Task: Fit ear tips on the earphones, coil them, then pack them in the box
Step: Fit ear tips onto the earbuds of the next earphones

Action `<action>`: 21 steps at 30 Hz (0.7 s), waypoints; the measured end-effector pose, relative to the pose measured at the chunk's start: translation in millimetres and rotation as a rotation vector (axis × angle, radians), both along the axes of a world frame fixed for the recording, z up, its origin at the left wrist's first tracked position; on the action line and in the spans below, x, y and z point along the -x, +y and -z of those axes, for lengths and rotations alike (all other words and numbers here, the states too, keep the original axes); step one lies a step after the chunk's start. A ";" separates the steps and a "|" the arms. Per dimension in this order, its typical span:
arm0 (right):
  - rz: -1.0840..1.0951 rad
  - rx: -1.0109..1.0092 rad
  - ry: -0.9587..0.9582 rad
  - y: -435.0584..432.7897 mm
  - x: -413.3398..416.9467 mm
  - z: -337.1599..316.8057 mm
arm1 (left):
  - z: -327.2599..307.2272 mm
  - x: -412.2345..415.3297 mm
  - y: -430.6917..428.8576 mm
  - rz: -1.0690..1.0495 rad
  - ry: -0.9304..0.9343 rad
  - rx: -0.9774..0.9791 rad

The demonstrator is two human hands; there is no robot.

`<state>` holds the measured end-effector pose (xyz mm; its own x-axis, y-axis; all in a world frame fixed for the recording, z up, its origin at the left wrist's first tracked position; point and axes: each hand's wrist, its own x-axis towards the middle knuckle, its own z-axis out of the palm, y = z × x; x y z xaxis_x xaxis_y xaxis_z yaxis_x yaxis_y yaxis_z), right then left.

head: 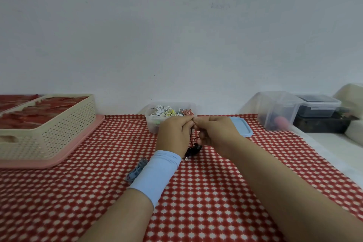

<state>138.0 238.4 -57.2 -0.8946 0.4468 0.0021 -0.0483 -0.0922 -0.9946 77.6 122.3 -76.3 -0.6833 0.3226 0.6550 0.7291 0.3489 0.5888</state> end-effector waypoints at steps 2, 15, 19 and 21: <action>-0.021 0.065 -0.023 0.5 -0.5 -0.2 | 1.2 2.6 -0.7 0.000 0.020 0.026; -0.167 -0.221 -0.034 20.4 -8.2 -13.7 | -5.5 10.8 -11.0 0.099 -0.228 -0.036; -0.183 -0.298 -0.087 25.1 -11.9 -17.6 | -4.5 10.4 -10.4 0.129 -0.190 0.036; -0.183 -0.310 -0.113 28.4 -14.0 -19.9 | -4.3 8.8 -8.8 0.142 -0.201 0.032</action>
